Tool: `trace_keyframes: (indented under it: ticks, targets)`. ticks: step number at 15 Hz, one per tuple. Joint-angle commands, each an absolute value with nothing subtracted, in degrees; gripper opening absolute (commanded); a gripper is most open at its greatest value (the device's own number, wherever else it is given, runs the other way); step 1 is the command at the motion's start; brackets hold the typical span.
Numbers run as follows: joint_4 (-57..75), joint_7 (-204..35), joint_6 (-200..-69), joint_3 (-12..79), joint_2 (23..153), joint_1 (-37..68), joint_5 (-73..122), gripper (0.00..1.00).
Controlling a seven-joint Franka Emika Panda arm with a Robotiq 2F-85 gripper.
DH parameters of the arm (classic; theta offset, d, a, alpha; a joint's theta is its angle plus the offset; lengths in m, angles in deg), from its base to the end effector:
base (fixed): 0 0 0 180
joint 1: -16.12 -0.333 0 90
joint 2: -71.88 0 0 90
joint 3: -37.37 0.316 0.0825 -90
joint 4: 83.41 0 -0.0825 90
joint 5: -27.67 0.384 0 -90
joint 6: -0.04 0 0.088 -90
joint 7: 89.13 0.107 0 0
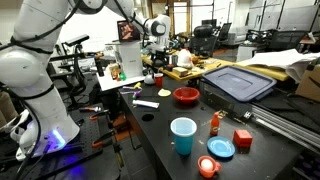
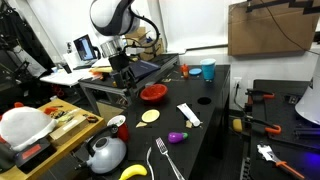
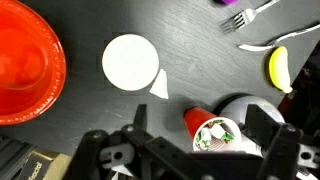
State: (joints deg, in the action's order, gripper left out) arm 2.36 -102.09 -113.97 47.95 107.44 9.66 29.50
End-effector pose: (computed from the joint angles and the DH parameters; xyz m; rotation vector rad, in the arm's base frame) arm 0.6703 0.1864 0.3016 -2.9165 -0.7159 0.1850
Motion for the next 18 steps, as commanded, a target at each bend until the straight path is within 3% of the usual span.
trace_keyframes:
  ticks: [1,18]
  targets:
    - [-1.6,-97.4,-112.9,46.6,110.4,7.2,28.9,1.0]
    - [-29.6,-73.8,-105.9,41.6,130.8,3.6,31.3,1.0]
